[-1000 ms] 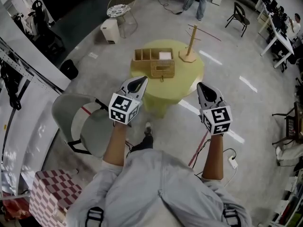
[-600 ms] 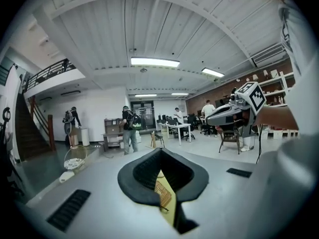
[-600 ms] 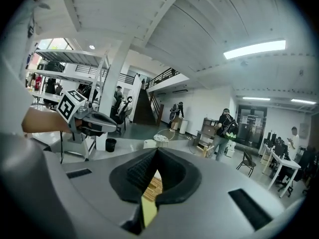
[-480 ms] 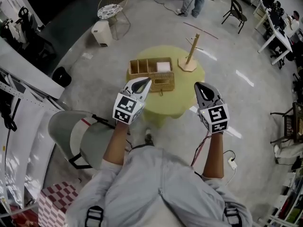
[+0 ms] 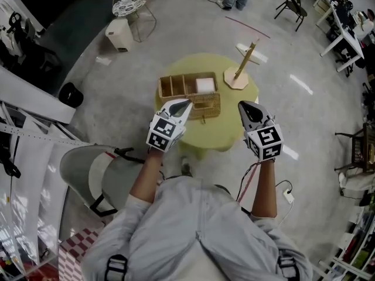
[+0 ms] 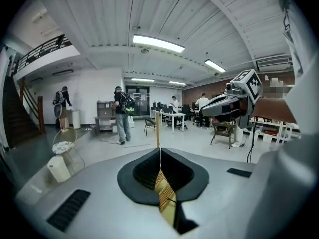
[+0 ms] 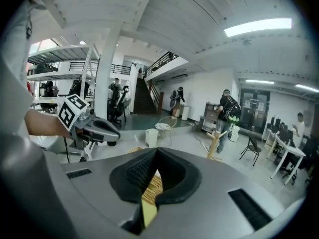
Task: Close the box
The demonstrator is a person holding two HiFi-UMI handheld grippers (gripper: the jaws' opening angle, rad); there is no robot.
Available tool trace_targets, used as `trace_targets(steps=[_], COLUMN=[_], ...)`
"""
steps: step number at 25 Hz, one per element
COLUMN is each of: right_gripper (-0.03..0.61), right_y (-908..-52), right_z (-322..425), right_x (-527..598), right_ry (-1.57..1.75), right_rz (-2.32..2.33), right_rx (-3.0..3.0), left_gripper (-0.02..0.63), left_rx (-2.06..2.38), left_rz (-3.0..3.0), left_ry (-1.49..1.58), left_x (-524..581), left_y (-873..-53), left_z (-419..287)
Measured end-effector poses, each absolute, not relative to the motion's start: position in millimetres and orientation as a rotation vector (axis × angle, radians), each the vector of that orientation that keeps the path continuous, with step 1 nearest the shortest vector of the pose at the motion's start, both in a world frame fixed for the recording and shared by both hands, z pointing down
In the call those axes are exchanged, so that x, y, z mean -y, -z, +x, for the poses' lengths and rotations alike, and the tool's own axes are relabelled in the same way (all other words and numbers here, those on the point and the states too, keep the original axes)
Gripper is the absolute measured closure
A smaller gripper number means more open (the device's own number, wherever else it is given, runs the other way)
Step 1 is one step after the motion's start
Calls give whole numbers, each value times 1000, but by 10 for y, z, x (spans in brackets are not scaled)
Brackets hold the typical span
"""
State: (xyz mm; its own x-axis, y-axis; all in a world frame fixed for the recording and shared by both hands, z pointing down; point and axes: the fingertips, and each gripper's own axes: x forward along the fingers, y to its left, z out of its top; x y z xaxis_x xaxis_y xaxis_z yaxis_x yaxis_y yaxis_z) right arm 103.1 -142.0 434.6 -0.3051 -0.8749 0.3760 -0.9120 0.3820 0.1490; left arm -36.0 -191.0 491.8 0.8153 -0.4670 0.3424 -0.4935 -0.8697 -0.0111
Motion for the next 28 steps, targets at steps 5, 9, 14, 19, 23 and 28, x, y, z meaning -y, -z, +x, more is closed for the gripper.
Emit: trace_targets(steps=[5,9,14,19,23,28], right_gripper=[563,563,563,563,563,563], right_y=[-4631,-4855,-5057,-5237,-5404,-5720], right_z=[1078,1135,1211,1344,1499,1658], right_x=[1546,1634,1833,2020,2130,2166], right_ry=[-193,-252,-280,-321,-365,-436], right_rz=[1558,1524,1453,1403,1392,1385], right_rx=[2218,2215,2225,2257,2259,2243], left_gripper=[583,572,527,514,512,512], left_rx=[737,723,764,803,810,824], left_rz=[2843,2784,2697,2604,2505,2396], left_ry=[-549,-585,-625,-682,-712,-718], left_x=[1962,1983,2065,2098,2076,2045], left_y=[-5304,-5495,-5656,-5977,-6340,-6739], left_z=[-355,-264,-154,-34,60,144])
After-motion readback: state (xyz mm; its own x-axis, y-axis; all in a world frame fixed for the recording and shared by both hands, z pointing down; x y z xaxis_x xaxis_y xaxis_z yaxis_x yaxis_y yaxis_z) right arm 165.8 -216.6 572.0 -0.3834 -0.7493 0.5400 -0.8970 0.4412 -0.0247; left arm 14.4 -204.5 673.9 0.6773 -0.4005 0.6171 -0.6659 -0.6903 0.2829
